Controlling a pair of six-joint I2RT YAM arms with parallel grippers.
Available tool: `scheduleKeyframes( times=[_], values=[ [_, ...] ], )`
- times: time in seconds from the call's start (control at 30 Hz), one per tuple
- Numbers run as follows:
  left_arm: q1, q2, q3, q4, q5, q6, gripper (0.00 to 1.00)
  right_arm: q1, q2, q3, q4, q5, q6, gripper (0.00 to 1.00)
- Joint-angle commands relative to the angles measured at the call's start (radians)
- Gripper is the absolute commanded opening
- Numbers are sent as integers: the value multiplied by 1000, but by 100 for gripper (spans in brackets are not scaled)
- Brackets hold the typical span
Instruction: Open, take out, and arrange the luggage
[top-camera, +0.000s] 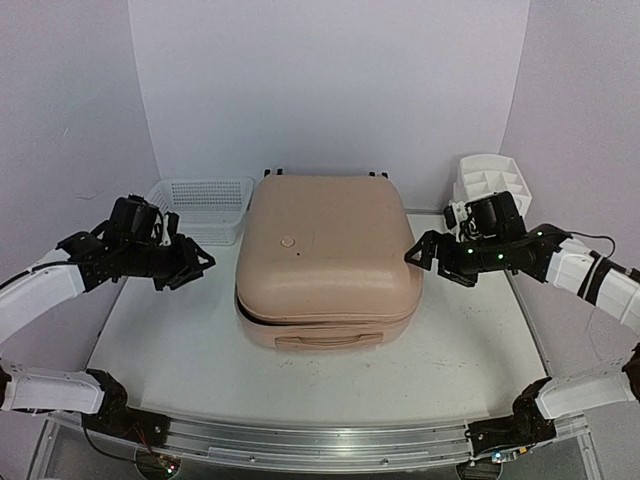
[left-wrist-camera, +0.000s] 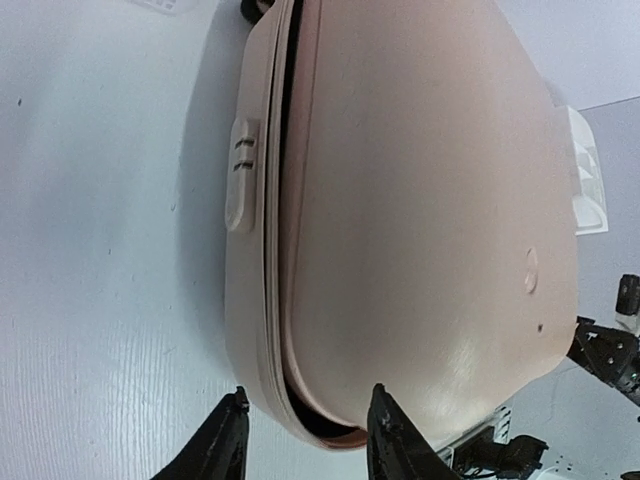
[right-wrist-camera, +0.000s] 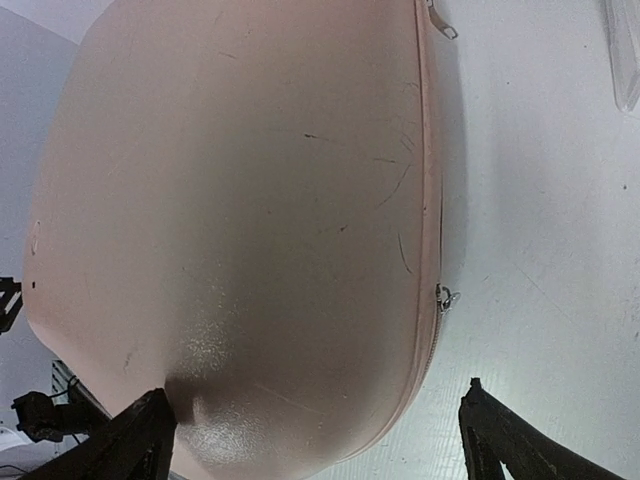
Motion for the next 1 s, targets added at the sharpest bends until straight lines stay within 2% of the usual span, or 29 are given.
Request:
scheduleKeyframes(
  times=[0.0,0.07,0.17,0.37,0.53,0.63,0.8,0.97],
  values=[
    [189,133,158,77,291,136,46,14,45,34,-62,-40,83,98],
    [246,202,204,133,369,139,55,22,41,25,-59,-31,91,98],
    [273,312,264,225,417,122,66,21,37,45,-59,2,66,98],
    [273,489,342,318,500,96,69,20,103,197,-163,114,-23,98],
    [248,547,310,370,537,82,78,12,185,297,-193,131,-48,98],
    [228,561,269,424,554,49,79,-7,239,343,-193,99,-50,98],
    [183,575,225,487,574,9,79,-49,330,403,-166,-36,-42,98],
    [117,580,222,548,604,-42,79,-77,373,403,-117,-149,-13,98]
  ],
)
